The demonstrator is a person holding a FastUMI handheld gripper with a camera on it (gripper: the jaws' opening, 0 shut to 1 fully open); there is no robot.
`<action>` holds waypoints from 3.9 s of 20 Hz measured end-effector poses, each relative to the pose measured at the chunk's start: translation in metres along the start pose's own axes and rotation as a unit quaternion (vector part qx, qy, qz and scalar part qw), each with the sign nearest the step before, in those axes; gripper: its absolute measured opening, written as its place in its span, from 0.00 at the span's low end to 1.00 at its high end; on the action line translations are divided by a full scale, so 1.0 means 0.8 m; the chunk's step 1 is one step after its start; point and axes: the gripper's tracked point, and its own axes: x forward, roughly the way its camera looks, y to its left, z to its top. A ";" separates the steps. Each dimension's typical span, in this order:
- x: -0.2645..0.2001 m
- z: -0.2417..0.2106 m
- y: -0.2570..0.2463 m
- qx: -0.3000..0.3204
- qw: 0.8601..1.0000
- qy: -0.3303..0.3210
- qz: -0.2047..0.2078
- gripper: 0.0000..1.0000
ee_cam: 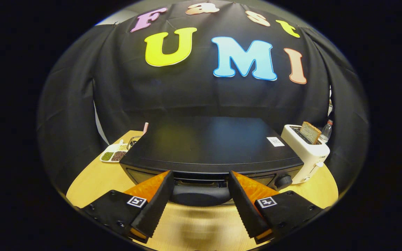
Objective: Open the toaster oven, put the food inside, and close the toaster oven door.
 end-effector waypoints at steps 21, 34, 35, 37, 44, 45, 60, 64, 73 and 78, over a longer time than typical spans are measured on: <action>-0.083 -0.146 0.002 -0.014 0.997 0.081 0.009 0.94; -0.117 -0.194 -0.060 -0.021 0.987 0.162 0.005 0.97; -0.125 -0.190 -0.070 -0.023 0.986 0.163 0.005 0.97; -0.140 -0.182 -0.090 -0.026 0.984 0.174 0.006 0.97; -0.162 -0.170 -0.170 -0.049 0.977 0.206 0.010 0.98; -0.163 -0.173 -0.182 -0.049 0.976 0.214 0.011 0.97; -0.162 -0.229 -0.375 -0.057 0.953 0.298 0.012 0.98; -0.151 -0.250 -0.402 -0.055 0.944 0.324 0.017 0.98; -0.126 -0.288 -0.416 0.009 0.916 0.400 0.034 0.86; -0.114 -0.297 -0.413 0.034 0.908 0.417 0.026 0.36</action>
